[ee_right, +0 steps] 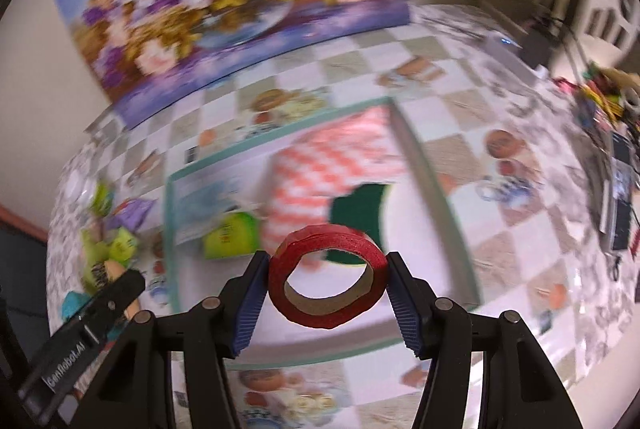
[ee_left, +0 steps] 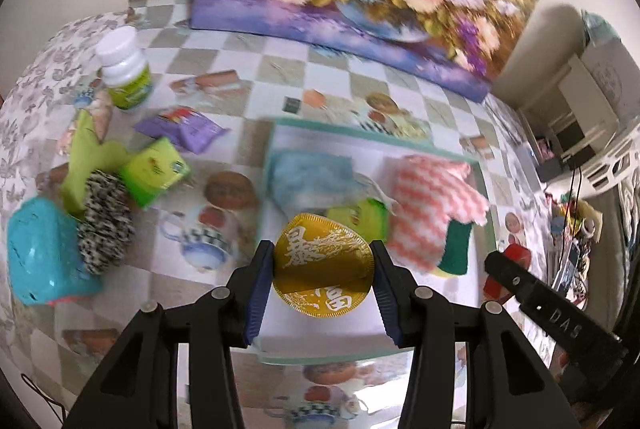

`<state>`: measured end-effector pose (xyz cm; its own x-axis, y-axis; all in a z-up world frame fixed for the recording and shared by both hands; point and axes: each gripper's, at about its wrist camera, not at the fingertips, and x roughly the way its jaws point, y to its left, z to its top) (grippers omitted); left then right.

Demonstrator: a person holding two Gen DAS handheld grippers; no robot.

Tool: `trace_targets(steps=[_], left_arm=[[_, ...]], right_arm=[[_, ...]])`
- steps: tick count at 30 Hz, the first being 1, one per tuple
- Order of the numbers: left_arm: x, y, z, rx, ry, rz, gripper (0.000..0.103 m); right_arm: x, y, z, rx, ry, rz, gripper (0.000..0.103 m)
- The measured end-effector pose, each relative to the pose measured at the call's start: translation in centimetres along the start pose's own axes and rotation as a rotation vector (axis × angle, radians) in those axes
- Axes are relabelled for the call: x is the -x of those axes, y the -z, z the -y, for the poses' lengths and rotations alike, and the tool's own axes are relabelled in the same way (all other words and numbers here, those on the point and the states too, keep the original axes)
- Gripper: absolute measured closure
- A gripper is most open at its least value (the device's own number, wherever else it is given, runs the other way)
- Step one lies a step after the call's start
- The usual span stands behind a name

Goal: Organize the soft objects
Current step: 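Carry the gold disc and red tape roll over the tray with both grippers, then lower the disc and tape roll into the tray and open both grippers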

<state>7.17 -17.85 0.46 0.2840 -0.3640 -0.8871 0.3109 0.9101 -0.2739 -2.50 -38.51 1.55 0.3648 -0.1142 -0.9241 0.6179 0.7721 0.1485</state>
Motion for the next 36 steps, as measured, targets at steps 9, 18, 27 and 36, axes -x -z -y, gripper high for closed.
trace_targets(steps=[9, 18, 27, 36], left_arm=[[-3.9, 2.3, 3.3, -0.092, -0.052, -0.055, 0.053], [-6.2, 3.0, 2.1, -0.105, -0.125, -0.125, 0.053], [-6.0, 2.6, 0.7, -0.056, -0.106, -0.129, 0.052], [-5.4, 2.0, 0.4, -0.034, -0.083, -0.106, 0.028]], right_arm=[[-2.4, -0.1, 2.7, -0.021, 0.076, -0.079, 0.042], [-5.0, 1.3, 1.5, 0.065, 0.114, -0.181, 0.042], [-5.1, 1.4, 1.1, 0.096, 0.163, -0.193, 0.042], [-4.0, 1.0, 0.1, 0.126, 0.202, -0.147, 0.025]])
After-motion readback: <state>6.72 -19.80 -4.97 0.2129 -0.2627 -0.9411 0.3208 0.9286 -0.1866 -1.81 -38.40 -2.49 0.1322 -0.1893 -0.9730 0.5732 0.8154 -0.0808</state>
